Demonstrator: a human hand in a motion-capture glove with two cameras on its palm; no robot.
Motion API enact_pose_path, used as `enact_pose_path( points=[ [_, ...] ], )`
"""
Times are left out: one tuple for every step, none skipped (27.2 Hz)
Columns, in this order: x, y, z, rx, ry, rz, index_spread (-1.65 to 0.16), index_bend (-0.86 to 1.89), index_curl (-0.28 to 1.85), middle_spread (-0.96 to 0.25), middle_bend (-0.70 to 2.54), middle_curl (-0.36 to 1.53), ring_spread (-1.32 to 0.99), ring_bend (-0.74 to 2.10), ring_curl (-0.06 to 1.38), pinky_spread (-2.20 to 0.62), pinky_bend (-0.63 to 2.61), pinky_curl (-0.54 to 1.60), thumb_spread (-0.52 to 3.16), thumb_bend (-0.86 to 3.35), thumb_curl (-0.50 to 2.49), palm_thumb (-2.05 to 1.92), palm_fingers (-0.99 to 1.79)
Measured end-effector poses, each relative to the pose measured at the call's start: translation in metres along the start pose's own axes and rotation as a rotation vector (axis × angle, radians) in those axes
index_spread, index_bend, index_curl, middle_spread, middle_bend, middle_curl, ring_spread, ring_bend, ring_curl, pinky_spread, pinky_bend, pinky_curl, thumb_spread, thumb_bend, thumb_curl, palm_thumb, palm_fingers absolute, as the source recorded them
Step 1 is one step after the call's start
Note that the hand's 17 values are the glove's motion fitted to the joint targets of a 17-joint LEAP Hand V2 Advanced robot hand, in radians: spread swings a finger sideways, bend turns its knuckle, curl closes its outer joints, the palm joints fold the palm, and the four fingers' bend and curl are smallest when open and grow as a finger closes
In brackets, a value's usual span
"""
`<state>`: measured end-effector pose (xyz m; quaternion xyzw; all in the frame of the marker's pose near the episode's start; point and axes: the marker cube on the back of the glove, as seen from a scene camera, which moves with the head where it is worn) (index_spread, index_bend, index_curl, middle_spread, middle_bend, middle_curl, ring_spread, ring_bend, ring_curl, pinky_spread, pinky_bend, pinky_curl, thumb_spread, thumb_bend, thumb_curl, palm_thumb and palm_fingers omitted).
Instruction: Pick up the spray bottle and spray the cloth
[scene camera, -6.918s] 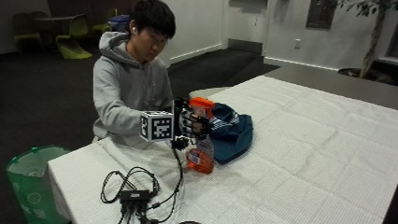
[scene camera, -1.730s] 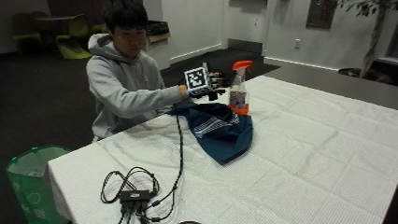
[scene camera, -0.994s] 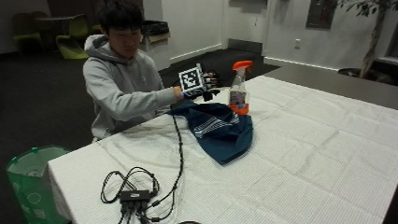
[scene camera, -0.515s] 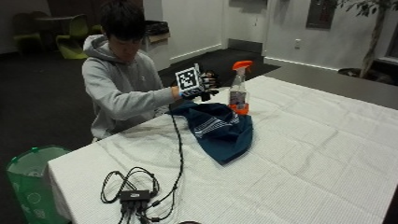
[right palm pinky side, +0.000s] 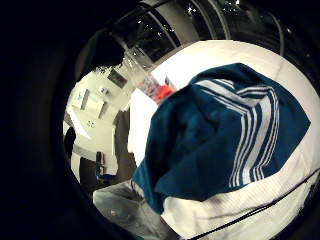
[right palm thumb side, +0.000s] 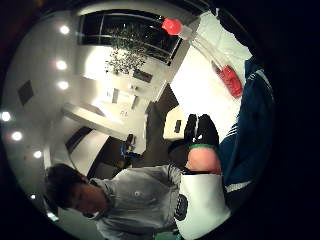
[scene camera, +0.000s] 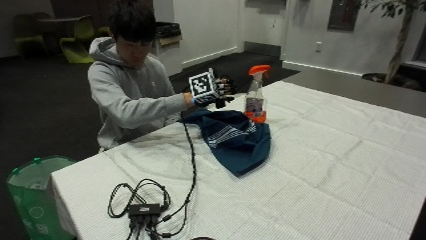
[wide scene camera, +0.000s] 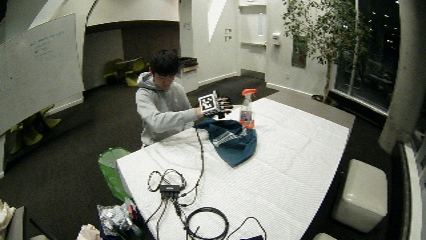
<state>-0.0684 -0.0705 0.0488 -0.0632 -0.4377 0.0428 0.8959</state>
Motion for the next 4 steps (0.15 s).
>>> enact_pose_path(
  points=[
    [0.0006,-0.0013,-0.0003,-0.001,-0.009,0.001,-0.24,0.12,0.26,-0.01,0.26,0.41,-0.01,0.40,0.35,0.15,0.35,0.35,0.94,-0.02,0.62,0.90,0.57],
    [0.0006,-0.0023,-0.0007,0.001,-0.016,0.003,-0.24,0.12,0.26,-0.01,0.26,0.41,-0.01,0.40,0.35,0.15,0.35,0.35,0.94,-0.02,0.62,0.90,0.57],
    [0.0004,-0.0031,-0.0008,0.004,-0.022,0.005,-0.24,0.12,0.26,-0.01,0.26,0.41,-0.01,0.40,0.35,0.15,0.35,0.35,0.94,-0.02,0.62,0.90,0.57],
    [0.0001,-0.0034,-0.0008,0.005,-0.026,0.007,-0.24,0.12,0.26,-0.01,0.26,0.41,-0.01,0.40,0.35,0.15,0.35,0.35,0.94,-0.02,0.62,0.90,0.57]
  ],
)
